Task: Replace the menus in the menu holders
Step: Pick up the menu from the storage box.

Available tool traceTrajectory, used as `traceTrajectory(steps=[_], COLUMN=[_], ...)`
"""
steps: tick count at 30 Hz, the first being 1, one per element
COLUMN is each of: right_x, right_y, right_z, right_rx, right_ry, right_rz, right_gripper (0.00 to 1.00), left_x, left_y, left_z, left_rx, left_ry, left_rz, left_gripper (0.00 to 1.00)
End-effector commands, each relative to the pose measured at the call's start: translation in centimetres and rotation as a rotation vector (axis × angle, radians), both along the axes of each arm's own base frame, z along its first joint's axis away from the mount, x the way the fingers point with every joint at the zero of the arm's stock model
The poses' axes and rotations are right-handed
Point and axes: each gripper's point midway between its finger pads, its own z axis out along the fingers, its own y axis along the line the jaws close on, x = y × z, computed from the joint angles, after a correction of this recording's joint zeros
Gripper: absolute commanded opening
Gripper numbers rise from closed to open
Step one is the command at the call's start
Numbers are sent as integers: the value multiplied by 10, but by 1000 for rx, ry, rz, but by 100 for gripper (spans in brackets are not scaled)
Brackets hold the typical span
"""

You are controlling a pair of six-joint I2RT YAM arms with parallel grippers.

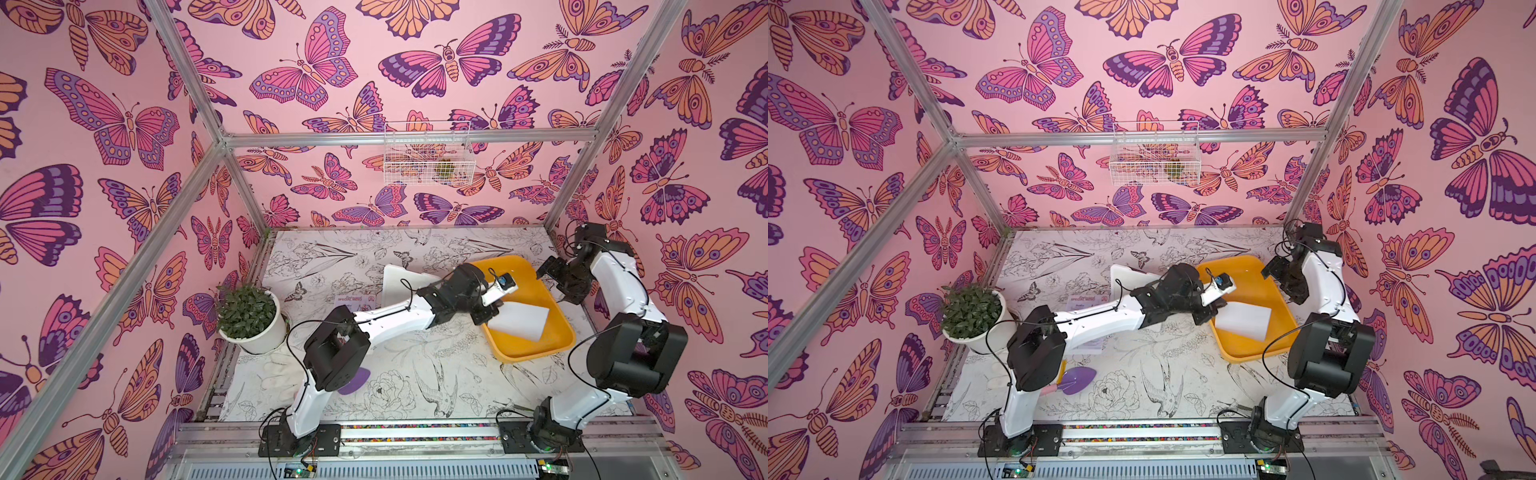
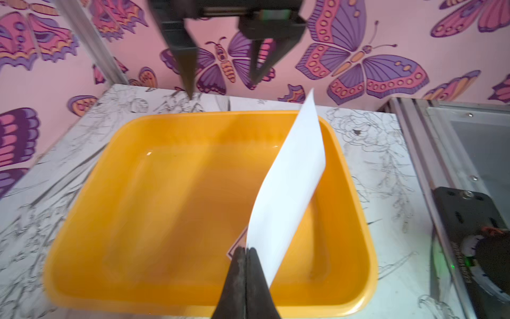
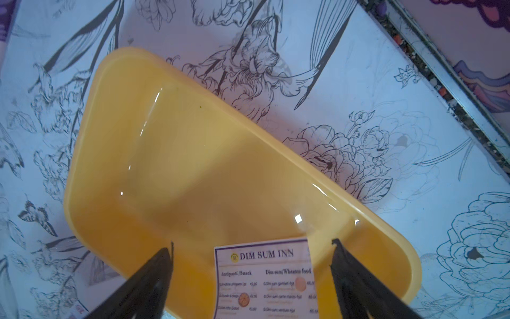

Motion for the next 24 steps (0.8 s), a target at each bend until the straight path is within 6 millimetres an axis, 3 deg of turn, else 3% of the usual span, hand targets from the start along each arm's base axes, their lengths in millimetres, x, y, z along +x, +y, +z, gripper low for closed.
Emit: traceTrajectory(steps=[1,10,16,20,24], right_x=[5,18,30,42,46], right_y=[0,33,46,49,57], right_z=[9,1,-19,-27,-22], right_rx=[86,433,655,728,766], right_ry=[-35,-131,-161,-166,-184], right_rz=[-79,-334,-554,-594,-579], right_gripper=[91,90,89,89,89], left_x=[18,35,43,41,42], left_y=[5,5,7,10,12], left_z=[30,36,43,49,52], left_rx=[-42,-42,-63,-72,-74], left_ry=[-89,-163,-170,-180,-186], left_rz=[-24,-7,-6,-15,-10], left_gripper=[0,0,0,0,0])
